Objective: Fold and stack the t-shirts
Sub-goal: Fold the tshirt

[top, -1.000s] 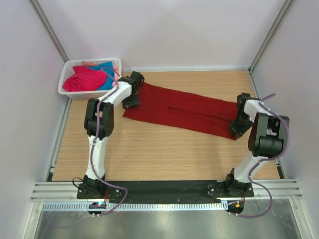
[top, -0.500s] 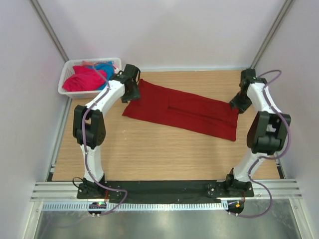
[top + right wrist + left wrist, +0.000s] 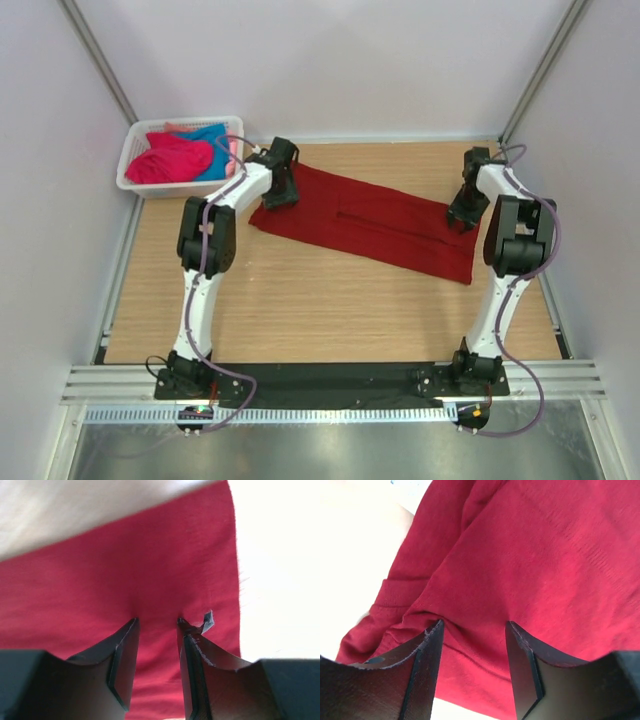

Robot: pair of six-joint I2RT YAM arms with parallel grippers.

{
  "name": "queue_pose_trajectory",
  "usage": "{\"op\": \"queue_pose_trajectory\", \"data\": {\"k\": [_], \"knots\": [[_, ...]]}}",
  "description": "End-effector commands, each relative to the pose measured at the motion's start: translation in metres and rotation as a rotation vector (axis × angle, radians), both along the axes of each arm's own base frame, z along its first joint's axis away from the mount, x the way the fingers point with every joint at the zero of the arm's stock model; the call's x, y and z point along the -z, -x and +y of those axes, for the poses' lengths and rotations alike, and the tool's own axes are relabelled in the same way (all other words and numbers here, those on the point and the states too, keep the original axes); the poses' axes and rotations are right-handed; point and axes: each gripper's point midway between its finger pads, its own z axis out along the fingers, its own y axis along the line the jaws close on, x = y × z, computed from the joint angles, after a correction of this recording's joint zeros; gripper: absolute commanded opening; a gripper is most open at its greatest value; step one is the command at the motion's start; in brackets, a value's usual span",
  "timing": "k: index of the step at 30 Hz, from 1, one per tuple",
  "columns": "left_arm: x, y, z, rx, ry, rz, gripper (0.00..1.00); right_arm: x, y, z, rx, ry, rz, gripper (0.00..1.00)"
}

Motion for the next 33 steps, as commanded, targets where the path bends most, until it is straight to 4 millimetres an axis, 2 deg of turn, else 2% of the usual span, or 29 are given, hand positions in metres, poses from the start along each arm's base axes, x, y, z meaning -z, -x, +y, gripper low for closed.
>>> {"op": "queue_pose_trajectory", "data": {"k": [1,2,3,4,5,6,7,8,9,10,11,12,13,15,16,17,18,19,20,21,22,23,24,25,27,28,29,31,33], "knots": [[-0.007,-0.039,-0.008,0.009,0.018,-0.113,0.55,0.012,0.028,-0.013,0.08,0.018,0.027,0.43],[-0.006,-0.044,-0.008,0.01,0.02,-0.125,0.55,0.016,0.038,-0.025,0.125,0.027,0.039,0.43],[0.004,-0.048,-0.011,0.017,0.017,-0.122,0.55,0.021,0.047,-0.028,0.148,0.025,0.052,0.43],[0.0,-0.055,-0.012,0.02,0.022,-0.14,0.55,0.025,0.064,-0.028,0.173,0.013,0.072,0.43],[-0.006,-0.065,-0.015,0.03,0.031,-0.167,0.55,0.025,0.067,-0.029,0.2,0.007,0.057,0.42],[-0.011,-0.074,-0.021,0.035,0.05,-0.201,0.55,0.023,0.072,-0.027,0.207,-0.002,0.049,0.42],[-0.008,-0.078,-0.025,0.044,0.062,-0.213,0.54,0.029,0.088,-0.022,0.217,-0.009,0.076,0.42],[-0.015,-0.085,-0.031,0.058,0.085,-0.24,0.55,0.018,0.092,-0.019,0.261,-0.015,0.042,0.42],[-0.022,-0.094,-0.035,0.065,0.104,-0.281,0.55,0.016,0.1,-0.014,0.287,-0.028,0.038,0.43],[-0.022,-0.099,-0.038,0.071,0.113,-0.297,0.56,0.025,0.124,-0.006,0.316,-0.044,0.081,0.42],[-0.036,-0.11,-0.043,0.087,0.139,-0.347,0.57,0.011,0.129,-0.002,0.391,-0.053,0.03,0.43],[-0.041,-0.115,-0.046,0.095,0.156,-0.366,0.57,0.011,0.139,0.004,0.422,-0.071,0.026,0.43],[-0.046,-0.12,-0.048,0.105,0.182,-0.378,0.57,0.016,0.159,0.013,0.449,-0.082,0.045,0.43],[-0.07,-0.125,-0.059,0.138,0.252,-0.417,0.58,0.0,0.165,0.019,0.485,-0.1,-0.027,0.43],[-0.077,-0.126,-0.058,0.139,0.254,-0.428,0.58,-0.007,0.17,0.02,0.48,-0.095,-0.029,0.43],[-0.105,-0.121,-0.063,0.169,0.29,-0.458,0.58,-0.014,0.168,0.02,0.466,-0.093,-0.046,0.44],[-0.109,-0.113,-0.067,0.192,0.314,-0.444,0.59,-0.027,0.164,0.017,0.416,-0.083,-0.078,0.44],[-0.122,-0.106,-0.069,0.204,0.33,-0.453,0.59,-0.045,0.159,0.009,0.401,-0.046,-0.09,0.45],[-0.15,-0.097,-0.069,0.214,0.346,-0.482,0.59,-0.054,0.154,0.006,0.369,-0.028,-0.093,0.45],[-0.145,-0.084,-0.067,0.21,0.355,-0.451,0.6,-0.062,0.149,0.003,0.337,-0.016,-0.102,0.45],[-0.147,-0.075,-0.065,0.202,0.36,-0.436,0.59,-0.079,0.137,0.001,0.258,-0.004,-0.126,0.45],[-0.17,-0.065,-0.061,0.198,0.377,-0.46,0.59,-0.085,0.13,0.003,0.209,-0.005,-0.134,0.45],[-0.17,-0.056,-0.06,0.196,0.381,-0.447,0.59,-0.085,0.124,0.006,0.165,-0.004,-0.123,0.45],[-0.146,-0.041,-0.054,0.178,0.364,-0.384,0.59,-0.094,0.115,0.008,0.104,0.013,-0.13,0.45],[-0.145,-0.024,-0.045,0.159,0.348,-0.366,0.58,-0.094,0.104,0.028,-0.002,0.004,-0.119,0.45],[-0.128,-0.016,-0.037,0.135,0.317,-0.335,0.58,-0.092,0.096,0.036,-0.054,0.001,-0.117,0.45],[-0.121,-0.011,-0.031,0.121,0.296,-0.315,0.58,-0.09,0.091,0.059,-0.14,-0.018,-0.117,0.45],[-0.112,-0.006,-0.023,0.105,0.258,-0.289,0.57,-0.087,0.08,0.09,-0.256,-0.052,-0.135,0.45],[-0.108,-0.008,-0.018,0.106,0.225,-0.293,0.58,-0.086,0.078,0.132,-0.433,-0.091,-0.154,0.45]]}}
